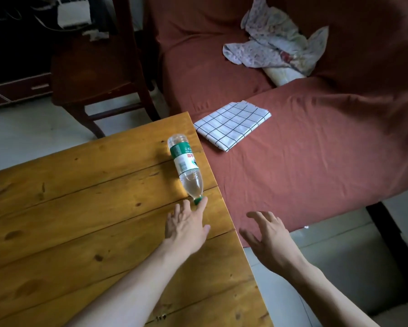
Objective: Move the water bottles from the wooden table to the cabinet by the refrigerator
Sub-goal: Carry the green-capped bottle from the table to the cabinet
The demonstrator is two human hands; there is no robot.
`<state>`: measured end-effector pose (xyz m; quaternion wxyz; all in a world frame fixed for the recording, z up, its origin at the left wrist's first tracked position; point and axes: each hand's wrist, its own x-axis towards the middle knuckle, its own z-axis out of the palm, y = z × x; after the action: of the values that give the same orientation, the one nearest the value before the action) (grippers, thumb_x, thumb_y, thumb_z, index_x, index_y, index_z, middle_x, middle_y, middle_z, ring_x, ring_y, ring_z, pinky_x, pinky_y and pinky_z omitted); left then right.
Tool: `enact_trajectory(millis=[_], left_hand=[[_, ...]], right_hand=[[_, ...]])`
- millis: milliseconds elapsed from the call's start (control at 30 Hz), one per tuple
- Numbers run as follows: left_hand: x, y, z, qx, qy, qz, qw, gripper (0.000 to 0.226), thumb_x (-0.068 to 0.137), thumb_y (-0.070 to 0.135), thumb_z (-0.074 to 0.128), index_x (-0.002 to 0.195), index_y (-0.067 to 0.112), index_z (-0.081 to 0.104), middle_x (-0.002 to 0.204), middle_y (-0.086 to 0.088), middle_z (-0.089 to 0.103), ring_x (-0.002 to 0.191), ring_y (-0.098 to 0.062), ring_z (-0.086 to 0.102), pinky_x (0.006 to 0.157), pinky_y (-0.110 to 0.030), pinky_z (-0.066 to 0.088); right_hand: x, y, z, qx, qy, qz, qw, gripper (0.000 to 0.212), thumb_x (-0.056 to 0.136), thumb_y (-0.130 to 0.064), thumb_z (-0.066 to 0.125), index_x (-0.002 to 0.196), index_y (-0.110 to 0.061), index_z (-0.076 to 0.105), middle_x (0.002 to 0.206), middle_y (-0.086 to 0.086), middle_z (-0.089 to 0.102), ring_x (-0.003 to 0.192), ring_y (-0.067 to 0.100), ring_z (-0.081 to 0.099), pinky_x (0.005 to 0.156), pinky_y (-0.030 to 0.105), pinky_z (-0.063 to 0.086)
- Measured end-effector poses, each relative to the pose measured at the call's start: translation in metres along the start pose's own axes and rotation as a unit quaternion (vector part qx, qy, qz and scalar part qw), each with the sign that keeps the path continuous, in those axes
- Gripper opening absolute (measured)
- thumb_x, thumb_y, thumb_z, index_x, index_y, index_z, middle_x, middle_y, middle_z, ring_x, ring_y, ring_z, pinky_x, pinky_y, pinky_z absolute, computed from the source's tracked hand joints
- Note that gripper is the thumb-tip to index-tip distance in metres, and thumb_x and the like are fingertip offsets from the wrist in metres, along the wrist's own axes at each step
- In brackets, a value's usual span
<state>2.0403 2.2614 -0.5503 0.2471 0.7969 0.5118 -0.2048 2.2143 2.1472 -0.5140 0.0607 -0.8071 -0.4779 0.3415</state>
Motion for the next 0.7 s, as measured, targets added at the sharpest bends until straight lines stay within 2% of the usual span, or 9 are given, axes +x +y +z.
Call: enact_trajectory(millis=[300,500,600,700], left_hand=[[0.024,0.004,0.022,-0.029,0.07,-0.007,0.997,0.07,0.093,0.047,0.056,0.153,0.038,0.019,0.145,-0.006,0.039,0.131,-0.027,0.038,0.107,-0.046,0.036],[0.029,0.001,0.033,-0.122,0.115,-0.027,0.985,0.046,0.092,0.031,0.064,0.135,0.033,0.048,0.127,-0.004,0.052,0.123,-0.025,0.046,0.104,-0.036,0.039],[0.014,-0.006,0.029,-0.112,0.136,-0.027,0.984,0.036,0.091,0.03,0.066,0.123,0.034,0.051,0.117,-0.003,0.052,0.115,-0.023,0.048,0.098,-0.033,0.044],[-0.011,-0.017,0.016,-0.085,0.178,-0.01,0.98,0.037,0.091,0.031,0.067,0.124,0.035,0.051,0.111,-0.001,0.052,0.107,-0.019,0.05,0.086,-0.029,0.05]], right_hand=[[0.002,0.012,0.015,0.009,-0.013,-0.003,1.0,0.058,0.093,-0.062,0.041,0.139,-0.027,0.045,0.142,0.0,0.047,0.128,0.022,0.042,0.103,0.044,0.043],[-0.003,0.018,0.018,0.009,-0.01,-0.004,1.0,0.057,0.092,-0.06,0.043,0.137,-0.026,0.048,0.141,0.002,0.049,0.126,0.024,0.044,0.101,0.045,0.044],[-0.007,0.016,0.017,0.011,-0.007,-0.006,1.0,0.055,0.092,-0.059,0.045,0.136,-0.025,0.049,0.139,0.002,0.05,0.125,0.025,0.044,0.101,0.046,0.044],[-0.012,0.009,0.009,0.012,-0.003,-0.01,1.0,0.056,0.092,-0.06,0.045,0.135,-0.025,0.05,0.138,0.002,0.05,0.124,0.025,0.045,0.1,0.046,0.044]])
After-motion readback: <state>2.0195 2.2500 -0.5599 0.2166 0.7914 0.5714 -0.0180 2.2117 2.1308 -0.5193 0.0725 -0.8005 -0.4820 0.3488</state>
